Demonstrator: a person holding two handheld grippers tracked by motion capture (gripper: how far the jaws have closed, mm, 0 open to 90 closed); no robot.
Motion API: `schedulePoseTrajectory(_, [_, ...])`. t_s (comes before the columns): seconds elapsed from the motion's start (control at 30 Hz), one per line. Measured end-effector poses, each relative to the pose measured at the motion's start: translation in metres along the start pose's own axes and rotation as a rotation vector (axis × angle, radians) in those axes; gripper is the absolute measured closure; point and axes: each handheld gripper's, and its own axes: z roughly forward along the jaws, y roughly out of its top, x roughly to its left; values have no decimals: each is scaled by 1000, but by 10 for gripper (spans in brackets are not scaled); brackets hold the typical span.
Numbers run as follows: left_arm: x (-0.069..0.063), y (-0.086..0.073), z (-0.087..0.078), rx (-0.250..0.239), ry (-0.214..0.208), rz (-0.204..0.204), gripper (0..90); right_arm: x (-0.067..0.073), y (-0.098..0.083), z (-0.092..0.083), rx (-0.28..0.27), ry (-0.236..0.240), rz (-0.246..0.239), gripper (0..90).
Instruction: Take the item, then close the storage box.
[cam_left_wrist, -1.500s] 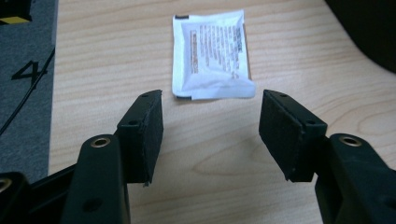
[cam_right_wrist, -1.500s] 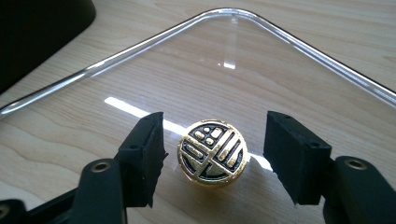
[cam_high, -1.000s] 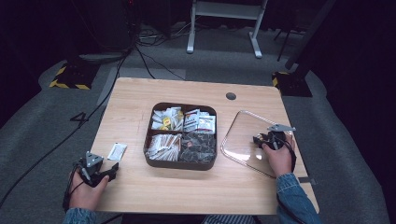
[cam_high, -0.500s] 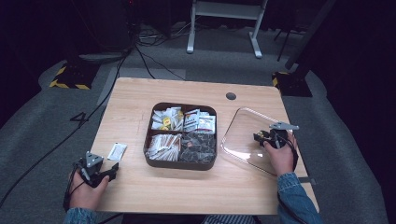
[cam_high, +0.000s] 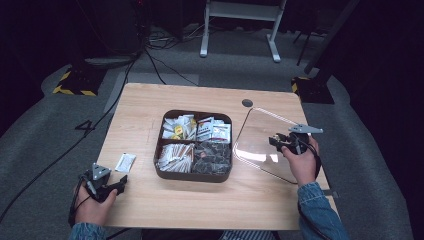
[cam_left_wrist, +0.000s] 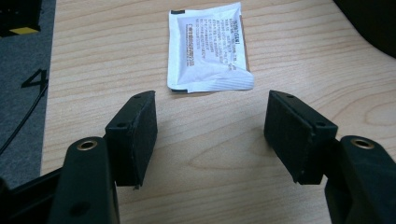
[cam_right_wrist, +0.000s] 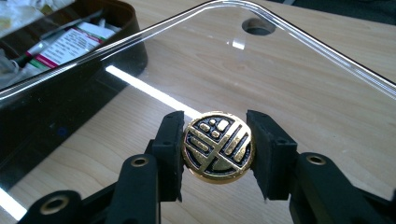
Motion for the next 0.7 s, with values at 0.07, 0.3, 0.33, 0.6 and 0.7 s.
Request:
schedulePoseTrajectory(0.07, [0,0,0,2,-4,2,349,2,5,-3,-4,2,0,594])
schedulePoseTrajectory(0.3, [-3,-1,-1,7,-15,10,309,15,27,-17,-29,24,-19,594])
schedulePoseTrajectory(0.33, [-3,-1,-1,8,-15,10,302,18,31,-18,-32,31,-20,594])
schedulePoseTrajectory(0.6, [-4,-1,-1,13,-13,7,290,39,49,-14,-41,87,-40,594])
schedulePoseTrajectory(0.7, [-4,-1,-1,10,-12,7,288,50,57,-8,-38,118,-54,594])
